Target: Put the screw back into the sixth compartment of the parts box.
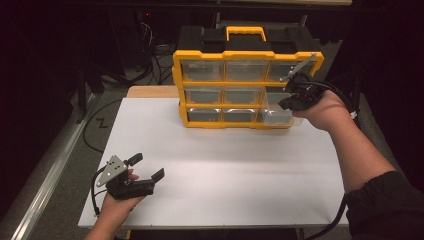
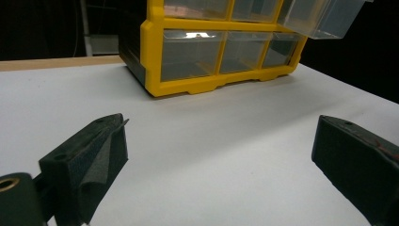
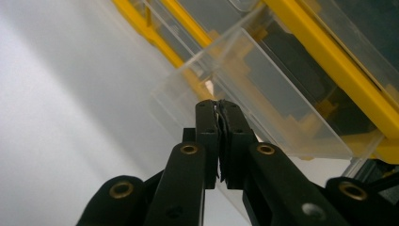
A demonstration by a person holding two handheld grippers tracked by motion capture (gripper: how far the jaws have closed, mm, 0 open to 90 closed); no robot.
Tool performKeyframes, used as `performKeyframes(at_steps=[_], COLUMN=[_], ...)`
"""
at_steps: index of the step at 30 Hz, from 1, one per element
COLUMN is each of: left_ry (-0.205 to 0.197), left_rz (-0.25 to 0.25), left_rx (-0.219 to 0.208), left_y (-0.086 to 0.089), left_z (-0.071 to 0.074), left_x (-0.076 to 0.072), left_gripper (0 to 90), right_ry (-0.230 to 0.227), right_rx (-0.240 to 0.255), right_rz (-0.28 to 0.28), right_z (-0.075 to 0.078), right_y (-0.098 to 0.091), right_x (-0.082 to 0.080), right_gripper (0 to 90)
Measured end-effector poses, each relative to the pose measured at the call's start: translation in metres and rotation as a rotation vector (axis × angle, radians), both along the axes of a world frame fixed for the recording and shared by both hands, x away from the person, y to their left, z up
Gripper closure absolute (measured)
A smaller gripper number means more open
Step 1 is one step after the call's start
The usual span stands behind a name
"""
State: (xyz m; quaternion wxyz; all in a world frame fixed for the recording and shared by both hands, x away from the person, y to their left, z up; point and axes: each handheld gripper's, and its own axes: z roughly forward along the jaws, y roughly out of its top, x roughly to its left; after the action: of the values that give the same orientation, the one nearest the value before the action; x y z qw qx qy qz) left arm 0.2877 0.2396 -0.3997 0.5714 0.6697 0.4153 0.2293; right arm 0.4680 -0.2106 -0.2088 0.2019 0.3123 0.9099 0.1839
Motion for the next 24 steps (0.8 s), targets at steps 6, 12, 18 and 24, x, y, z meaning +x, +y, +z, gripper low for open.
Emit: performKeyframes(at_steps=[6,12,18,24], left_ry=[0.001,-0.002,-0.002,0.0], left_rz=[0.001,-0.001,-0.001,-0.002], left_rx=[-0.001,-0.003,-0.002,0.0], left_y=[0.0,0.0,0.0,-0.001], left_z=[0.0,0.0,0.0,0.0], left_x=[0.0,0.0,0.0,-0.001], left_gripper=[4.5,4.5,4.5,4.5], right_ry=[0.002,0.016,-0.001,0.004], right_rx=[0.01,0.014,0.048,0.064], right_rz=[-0.03,-0.027,-0.042,-0.019], right_z=[-0.002,-0.005,0.0,0.004], right_y=[-0.006,-0.006,-0.005,-0.004], right_x=[0.006,0.008,0.006,-0.006], right_gripper=[89.8,89.4,76.4,75.9])
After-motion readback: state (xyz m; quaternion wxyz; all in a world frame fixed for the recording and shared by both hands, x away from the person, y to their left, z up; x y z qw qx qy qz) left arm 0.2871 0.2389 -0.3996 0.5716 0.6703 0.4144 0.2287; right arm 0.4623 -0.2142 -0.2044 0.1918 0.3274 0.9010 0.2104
